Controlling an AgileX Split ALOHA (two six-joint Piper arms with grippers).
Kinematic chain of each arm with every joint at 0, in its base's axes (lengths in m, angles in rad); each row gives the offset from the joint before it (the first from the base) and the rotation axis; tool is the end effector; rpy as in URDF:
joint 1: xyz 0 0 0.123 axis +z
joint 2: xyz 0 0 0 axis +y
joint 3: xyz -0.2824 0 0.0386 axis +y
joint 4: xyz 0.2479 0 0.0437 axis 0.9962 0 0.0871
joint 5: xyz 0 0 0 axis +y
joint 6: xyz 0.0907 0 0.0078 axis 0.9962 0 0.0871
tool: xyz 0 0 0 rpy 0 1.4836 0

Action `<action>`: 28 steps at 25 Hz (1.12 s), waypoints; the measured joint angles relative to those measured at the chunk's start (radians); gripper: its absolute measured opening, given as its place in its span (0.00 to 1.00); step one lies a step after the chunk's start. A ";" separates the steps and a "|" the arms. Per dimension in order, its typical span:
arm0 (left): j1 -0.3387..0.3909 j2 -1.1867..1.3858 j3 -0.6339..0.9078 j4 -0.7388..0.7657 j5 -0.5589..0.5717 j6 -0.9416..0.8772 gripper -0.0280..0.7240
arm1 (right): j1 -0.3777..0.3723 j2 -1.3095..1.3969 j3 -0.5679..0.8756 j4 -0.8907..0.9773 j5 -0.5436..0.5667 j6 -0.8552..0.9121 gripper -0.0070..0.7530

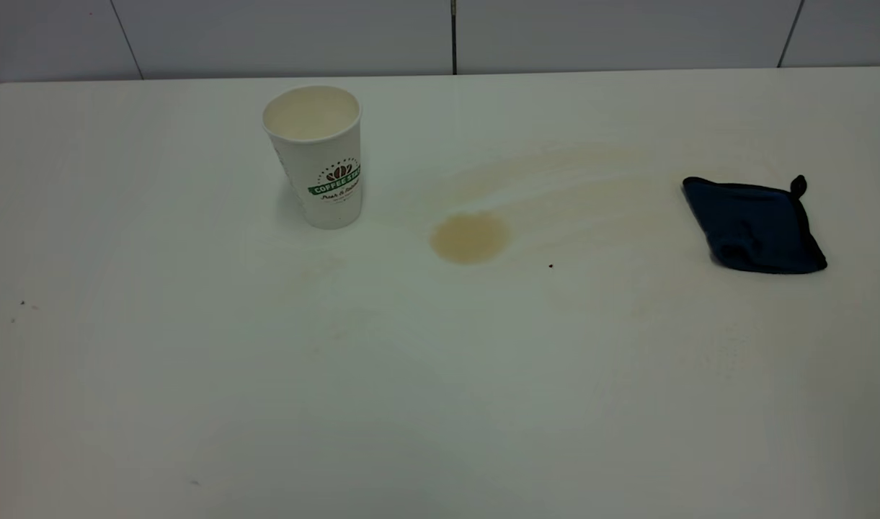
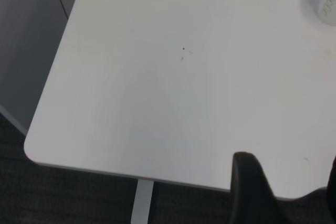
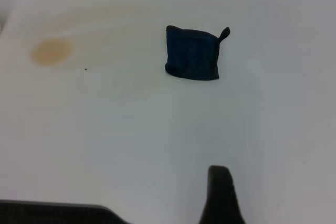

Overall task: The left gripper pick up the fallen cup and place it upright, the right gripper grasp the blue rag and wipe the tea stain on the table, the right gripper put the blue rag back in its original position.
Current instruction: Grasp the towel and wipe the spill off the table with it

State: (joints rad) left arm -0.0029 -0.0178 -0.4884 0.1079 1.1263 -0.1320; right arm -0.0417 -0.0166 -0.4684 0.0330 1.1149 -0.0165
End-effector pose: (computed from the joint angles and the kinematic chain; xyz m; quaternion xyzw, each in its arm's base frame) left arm -0.0093 0.0089 0.2690 -0.0599 0.8650 0.0203 0.4977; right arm -0.0061 0.0030 0.2641 0.0100 0.8706 0.0022 0.4919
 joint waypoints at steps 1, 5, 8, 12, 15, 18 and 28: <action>0.000 0.000 0.000 0.000 0.000 0.000 0.55 | 0.000 0.000 0.000 0.000 0.000 0.000 0.78; 0.000 0.000 0.000 0.000 0.000 0.000 0.55 | 0.000 0.013 -0.022 0.020 -0.012 0.006 0.78; 0.000 0.000 0.000 0.000 0.000 0.001 0.55 | 0.000 0.133 -0.082 0.030 -0.070 0.004 0.81; 0.000 0.000 0.000 0.000 0.001 0.001 0.55 | 0.000 0.415 -0.195 0.021 -0.126 -0.001 0.87; 0.000 0.000 0.000 0.000 0.001 0.001 0.55 | 0.000 0.659 -0.278 0.019 -0.186 -0.001 0.94; 0.000 0.000 0.000 0.000 0.001 0.001 0.55 | 0.000 0.903 -0.357 0.020 -0.249 -0.005 0.97; 0.000 0.000 0.000 0.000 0.001 0.001 0.55 | 0.052 1.604 -0.614 0.091 -0.451 -0.150 0.97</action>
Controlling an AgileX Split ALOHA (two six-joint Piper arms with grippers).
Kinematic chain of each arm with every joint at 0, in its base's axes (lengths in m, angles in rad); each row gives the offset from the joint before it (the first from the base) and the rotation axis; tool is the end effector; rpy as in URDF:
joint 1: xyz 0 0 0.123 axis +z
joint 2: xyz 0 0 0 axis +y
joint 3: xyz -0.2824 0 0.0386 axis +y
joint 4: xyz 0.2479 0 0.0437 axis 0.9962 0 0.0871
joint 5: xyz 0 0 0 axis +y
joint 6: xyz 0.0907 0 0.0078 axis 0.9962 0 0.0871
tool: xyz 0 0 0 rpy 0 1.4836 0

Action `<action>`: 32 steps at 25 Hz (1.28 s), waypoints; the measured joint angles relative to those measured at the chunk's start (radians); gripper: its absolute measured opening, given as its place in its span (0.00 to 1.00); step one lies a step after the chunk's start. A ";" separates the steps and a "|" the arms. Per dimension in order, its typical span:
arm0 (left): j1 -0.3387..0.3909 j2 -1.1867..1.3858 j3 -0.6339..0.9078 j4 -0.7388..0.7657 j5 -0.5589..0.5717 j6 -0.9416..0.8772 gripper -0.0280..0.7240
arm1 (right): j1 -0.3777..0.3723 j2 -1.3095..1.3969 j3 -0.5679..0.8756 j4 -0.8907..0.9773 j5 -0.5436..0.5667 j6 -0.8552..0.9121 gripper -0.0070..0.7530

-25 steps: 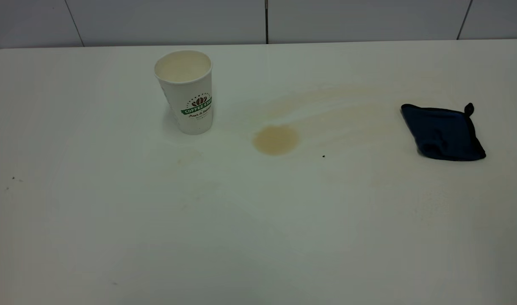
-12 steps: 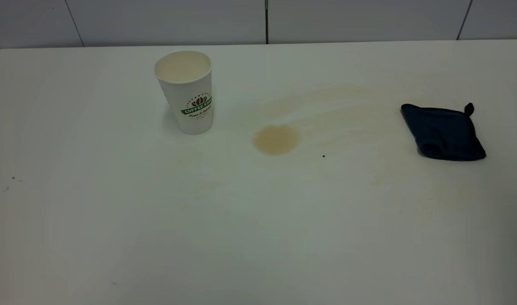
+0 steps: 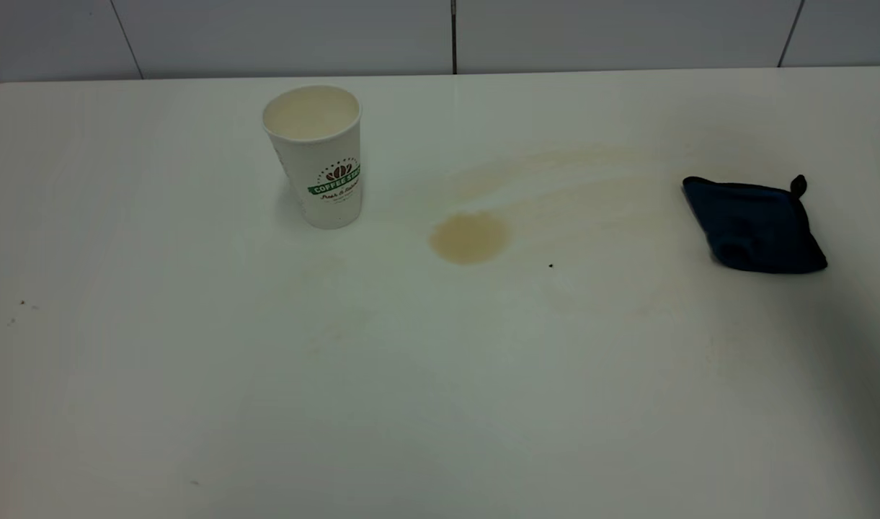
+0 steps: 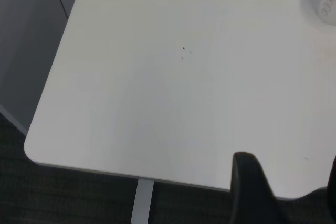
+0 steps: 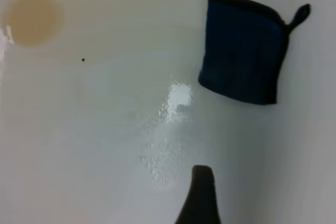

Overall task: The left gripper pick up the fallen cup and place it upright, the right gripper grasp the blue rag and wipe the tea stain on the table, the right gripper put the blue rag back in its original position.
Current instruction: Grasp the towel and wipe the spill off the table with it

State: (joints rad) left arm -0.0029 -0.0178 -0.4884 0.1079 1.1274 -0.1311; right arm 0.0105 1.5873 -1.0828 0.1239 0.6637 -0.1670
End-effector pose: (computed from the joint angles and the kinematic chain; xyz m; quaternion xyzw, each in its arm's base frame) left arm -0.0094 0.0089 0.2689 -0.0596 0.8653 0.0205 0.4973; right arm 0.3242 0.0103 0.2432 -0.0479 0.9679 0.0298 0.2451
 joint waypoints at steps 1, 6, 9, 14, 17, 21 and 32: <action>0.000 0.000 0.000 0.000 0.000 0.000 0.55 | 0.008 0.069 -0.035 0.005 -0.009 -0.001 0.97; 0.000 0.000 0.000 0.000 0.000 0.000 0.55 | 0.011 0.384 -0.240 0.007 0.015 -0.005 0.97; 0.000 0.000 0.000 0.000 0.000 0.000 0.55 | 0.011 0.531 -0.352 0.015 0.040 -0.012 0.96; 0.000 0.000 0.000 0.000 0.000 0.000 0.55 | 0.007 0.691 -0.475 0.018 0.055 -0.016 0.96; 0.000 0.000 0.000 0.000 0.000 0.000 0.55 | 0.006 0.756 -0.512 0.017 0.045 -0.016 0.96; 0.000 0.000 0.000 0.000 0.000 0.000 0.55 | -0.001 0.812 -0.527 0.007 -0.021 -0.015 0.96; 0.000 0.000 0.000 0.000 0.000 0.000 0.55 | -0.055 0.899 -0.532 -0.001 -0.052 -0.023 0.90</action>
State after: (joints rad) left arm -0.0029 -0.0178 -0.4884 0.1079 1.1274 -0.1311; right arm -0.0444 2.4863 -1.6148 0.1229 0.6121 -0.1898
